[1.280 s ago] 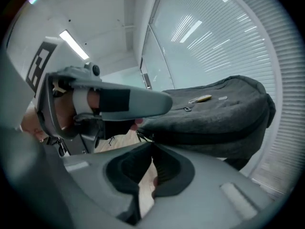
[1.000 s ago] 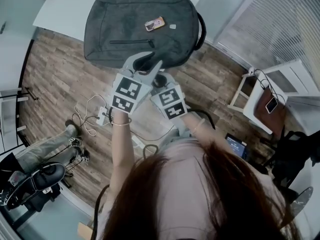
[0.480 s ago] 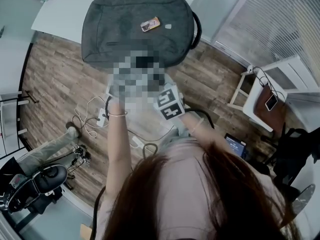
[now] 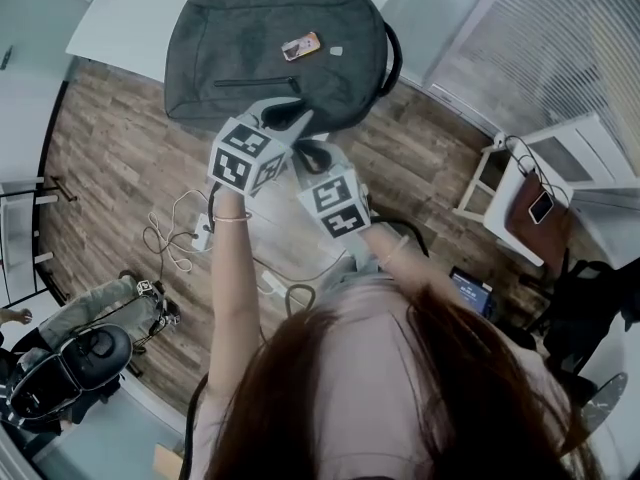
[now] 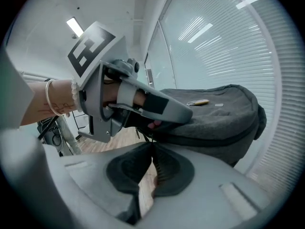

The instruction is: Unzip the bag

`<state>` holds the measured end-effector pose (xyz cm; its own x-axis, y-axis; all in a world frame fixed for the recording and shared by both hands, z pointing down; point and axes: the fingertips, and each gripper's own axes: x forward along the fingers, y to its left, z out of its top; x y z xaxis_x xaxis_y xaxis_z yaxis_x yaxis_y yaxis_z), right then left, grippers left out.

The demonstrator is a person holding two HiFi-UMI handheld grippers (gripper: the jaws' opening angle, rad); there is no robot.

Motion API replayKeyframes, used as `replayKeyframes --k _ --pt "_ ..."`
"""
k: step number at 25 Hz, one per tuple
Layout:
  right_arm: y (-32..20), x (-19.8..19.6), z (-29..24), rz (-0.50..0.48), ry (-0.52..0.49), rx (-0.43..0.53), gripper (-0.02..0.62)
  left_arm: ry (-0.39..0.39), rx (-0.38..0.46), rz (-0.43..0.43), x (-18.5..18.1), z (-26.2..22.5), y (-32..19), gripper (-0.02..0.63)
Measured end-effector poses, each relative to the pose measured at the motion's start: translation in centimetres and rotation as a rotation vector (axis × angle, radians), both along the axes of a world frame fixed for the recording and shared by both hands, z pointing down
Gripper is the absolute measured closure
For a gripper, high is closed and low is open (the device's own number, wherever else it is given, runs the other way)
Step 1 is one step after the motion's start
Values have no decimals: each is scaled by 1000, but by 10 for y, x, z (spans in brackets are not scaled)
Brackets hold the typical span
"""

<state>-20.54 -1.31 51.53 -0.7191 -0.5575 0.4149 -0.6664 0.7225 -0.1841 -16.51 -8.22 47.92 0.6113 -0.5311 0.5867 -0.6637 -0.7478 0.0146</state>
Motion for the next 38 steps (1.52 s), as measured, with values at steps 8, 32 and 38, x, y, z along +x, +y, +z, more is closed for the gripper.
replayKeyframes --k 8,32,38 --pt "1 11 -3 -8 36 25 586 4 -7 -20 0 0 -2 538" --pt "-3 59 -5 -12 215 132 586 -4 38 -82 -4 0 -4 548" --pt "-5 66 -4 -6 233 139 586 -8 33 -96 -4 2 -6 561"
